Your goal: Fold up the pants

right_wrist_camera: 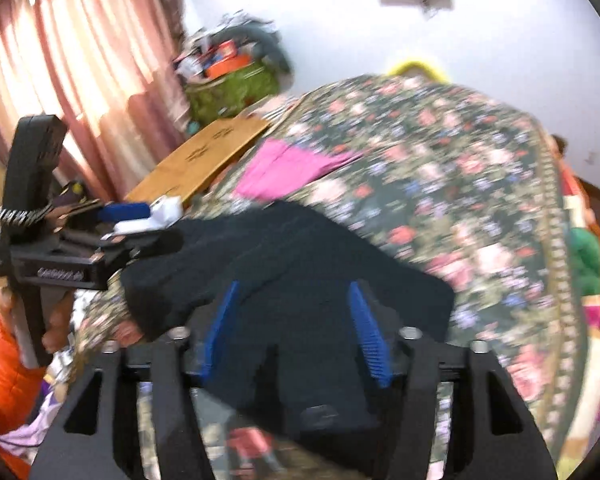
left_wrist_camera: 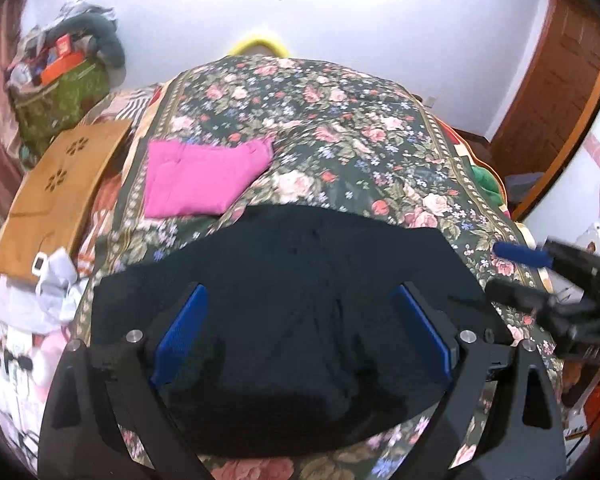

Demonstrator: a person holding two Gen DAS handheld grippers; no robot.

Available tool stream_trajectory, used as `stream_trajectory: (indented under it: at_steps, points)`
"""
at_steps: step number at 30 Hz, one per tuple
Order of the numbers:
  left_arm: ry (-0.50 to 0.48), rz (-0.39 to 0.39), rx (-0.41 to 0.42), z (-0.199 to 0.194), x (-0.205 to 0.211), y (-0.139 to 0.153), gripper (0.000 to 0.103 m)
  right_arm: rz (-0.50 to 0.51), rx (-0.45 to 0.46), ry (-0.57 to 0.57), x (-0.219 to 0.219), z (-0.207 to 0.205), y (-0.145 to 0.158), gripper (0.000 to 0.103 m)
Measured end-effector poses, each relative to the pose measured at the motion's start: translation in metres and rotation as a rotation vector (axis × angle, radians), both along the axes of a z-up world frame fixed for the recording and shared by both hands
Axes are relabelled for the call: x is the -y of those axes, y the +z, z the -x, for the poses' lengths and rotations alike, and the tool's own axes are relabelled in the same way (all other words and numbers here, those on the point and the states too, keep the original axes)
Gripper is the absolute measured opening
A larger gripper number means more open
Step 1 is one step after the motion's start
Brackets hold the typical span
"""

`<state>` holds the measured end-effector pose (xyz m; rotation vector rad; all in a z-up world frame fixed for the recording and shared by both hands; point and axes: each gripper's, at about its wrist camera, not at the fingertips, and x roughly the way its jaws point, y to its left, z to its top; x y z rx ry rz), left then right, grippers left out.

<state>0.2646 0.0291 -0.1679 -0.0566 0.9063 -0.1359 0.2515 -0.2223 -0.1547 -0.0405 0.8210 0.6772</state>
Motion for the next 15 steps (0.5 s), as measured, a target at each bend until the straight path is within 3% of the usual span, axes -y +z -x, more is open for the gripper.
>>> stream_trajectory:
  at_steps: [8, 15]
  points:
    - [-0.082, -0.042, -0.036, -0.046, 0.04, -0.01, 0.095, -0.005, -0.04, -0.091, 0.032, -0.039, -0.013, 0.063]
    - [-0.14, -0.065, -0.168, -0.075, 0.063, -0.053, 0.095, 0.02, -0.196, -0.052, 0.033, -0.058, -0.057, 0.063]
